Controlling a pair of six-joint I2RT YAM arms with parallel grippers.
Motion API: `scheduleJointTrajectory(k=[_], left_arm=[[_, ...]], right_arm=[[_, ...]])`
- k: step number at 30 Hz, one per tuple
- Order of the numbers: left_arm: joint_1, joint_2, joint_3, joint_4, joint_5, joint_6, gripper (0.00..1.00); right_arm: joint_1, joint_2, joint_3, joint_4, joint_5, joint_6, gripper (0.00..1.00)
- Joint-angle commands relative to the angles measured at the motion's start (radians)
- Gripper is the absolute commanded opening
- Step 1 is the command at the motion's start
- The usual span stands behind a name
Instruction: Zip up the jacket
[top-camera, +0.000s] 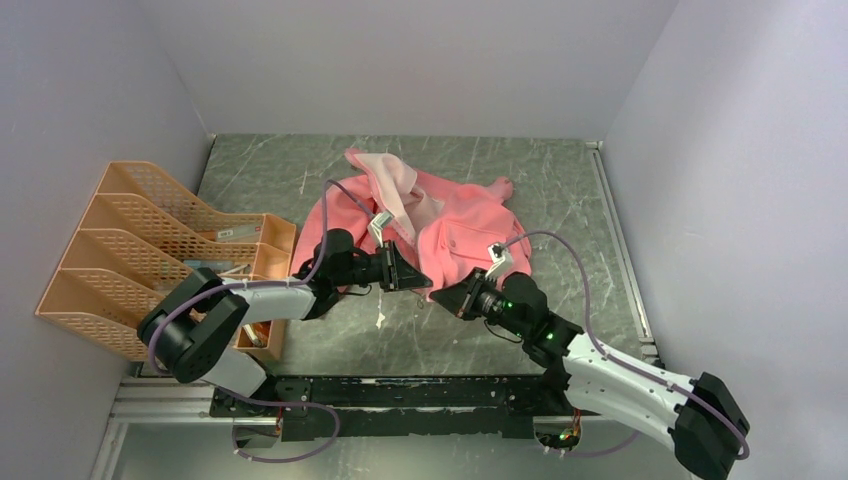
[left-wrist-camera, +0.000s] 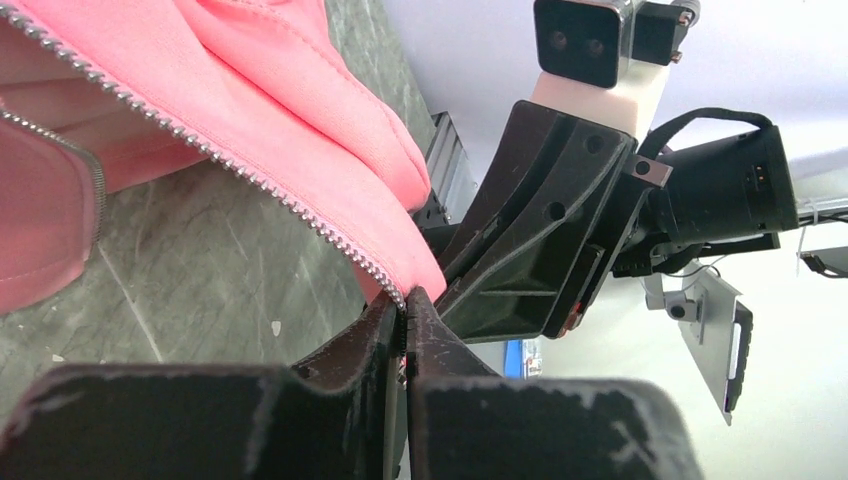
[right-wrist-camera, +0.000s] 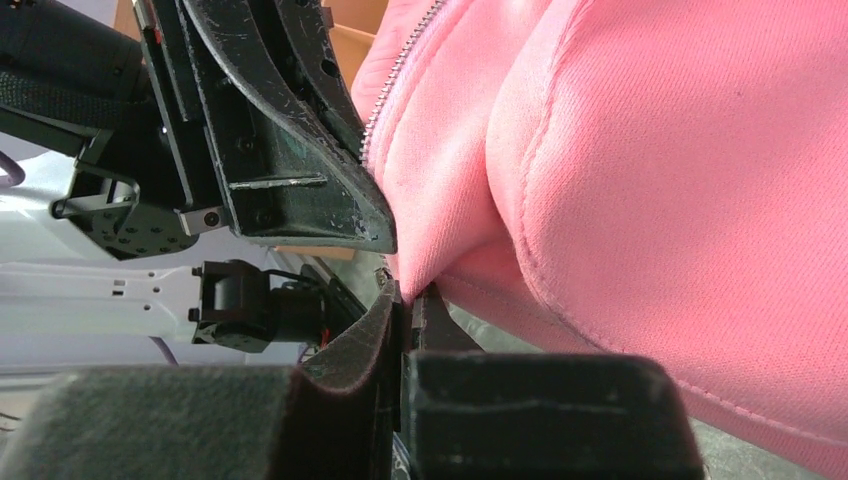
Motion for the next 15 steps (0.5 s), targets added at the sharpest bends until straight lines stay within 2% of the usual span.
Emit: scheduleJointTrajectory(k=[1,2,5,10,15], left_arm=[[0.008,0.007,0.005,0.099,0.05,-0.001,0.08],[0.008,0.008,0.007,0.103,0.059,-0.001,0.08],[0.008,0.015,0.007,0.121,0.087,-0.002,0.08],[0.008,0.018,0.011,0.128,0.145,0.012,0.08],[0.005,0.013,0.02,0.102,0.178,0.044,0.08]], right_arm=[[-0.002,-0.038,-0.002,-0.002,-0.026,-0.004,0.0],[-0.002,-0.046,-0.002,-0.006,-0.027,-0.012,0.0],[-0.002,-0.065,0.009,-0.041,-0.028,-0.037,0.18],[-0.003,-0.088,0.052,-0.137,-0.047,-0.111,0.31],[-0.01,-0.103,0.08,-0.189,-0.071,-0.159,0.37]])
